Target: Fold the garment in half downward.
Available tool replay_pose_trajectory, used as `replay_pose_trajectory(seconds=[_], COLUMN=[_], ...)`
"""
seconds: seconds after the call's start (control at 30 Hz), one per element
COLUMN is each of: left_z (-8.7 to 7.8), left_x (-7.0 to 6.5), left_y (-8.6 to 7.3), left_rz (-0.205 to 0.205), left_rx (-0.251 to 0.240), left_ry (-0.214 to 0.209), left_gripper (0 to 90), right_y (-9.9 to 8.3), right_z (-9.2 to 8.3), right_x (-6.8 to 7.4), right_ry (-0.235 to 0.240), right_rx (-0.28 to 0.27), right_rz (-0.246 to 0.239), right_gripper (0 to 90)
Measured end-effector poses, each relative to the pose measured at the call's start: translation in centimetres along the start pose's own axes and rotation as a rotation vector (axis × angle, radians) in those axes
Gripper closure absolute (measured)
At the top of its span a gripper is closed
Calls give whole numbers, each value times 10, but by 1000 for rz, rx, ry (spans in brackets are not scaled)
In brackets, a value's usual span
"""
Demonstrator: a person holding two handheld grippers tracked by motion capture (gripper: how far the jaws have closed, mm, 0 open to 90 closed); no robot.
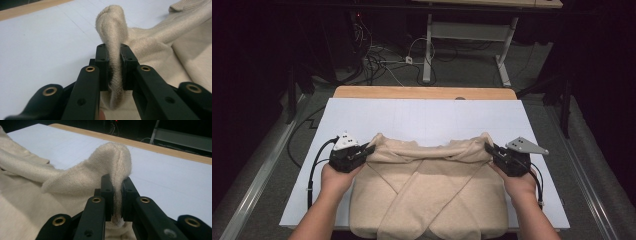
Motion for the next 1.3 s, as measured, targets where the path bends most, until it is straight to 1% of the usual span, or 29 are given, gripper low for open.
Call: replay_pose_trajectory(seconds=[0.1,0.3,0.37,0.47,0.57,0.63,0.67,0.7,0.83,0.93,1.0,1.1,1.2,1.23,1.3], left_z=[-7,-21,-26,-32,-40,-47,-51,-54,-61,-63,-62,-57,-52,-50,-47], left_x=[-7,-22,-27,-36,-45,-51,-53,-56,-66,-71,-73,-74,-73,-73,-72], left_y=[-13,-36,-44,-56,-67,-72,-74,-76,-88,-96,-102,-109,-115,-116,-119], left_rz=[-1,18,17,23,33,27,33,40,55,72,63,58,45,45,48], left_rx=[-12,-34,-37,-19,-22,-33,-34,-32,-13,-6,-9,4,14,21,37], left_ry=[-23,-58,-75,-87,-99,-109,-109,-110,-127,-118,-123,-127,-139,-140,-141], left_gripper=[777,776,775,775,775,775,775,775,774,774,774,774,774,773,773], right_y=[-10,-31,-37,-47,-57,-63,-66,-69,-82,-92,-100,-109,-115,-118,-124], right_z=[-11,-31,-38,-48,-59,-66,-70,-74,-86,-90,-89,-86,-84,-83,-78], right_x=[9,23,27,32,38,44,47,49,56,60,61,61,61,61,62], right_ry=[7,27,31,48,64,71,73,75,77,81,84,90,91,92,88], right_rx=[3,-2,0,2,14,20,21,21,34,38,43,60,72,80,111], right_rz=[-26,-54,-69,-72,-73,-86,-94,-104,-115,-111,-100,-83,-82,-84,-85], right_gripper=[842,842,842,841,841,841,841,839,838,837,835,831,828,827,825])
Point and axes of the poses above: each handheld gripper's, and its own axes: z roughly forward along the jaws, y roughly out of its top, x roughly to its left, the point moved 4 cm from there along z, roughly forward along the jaws, and after that the axes turned 9 degrees about x, right-handed, at the moved point
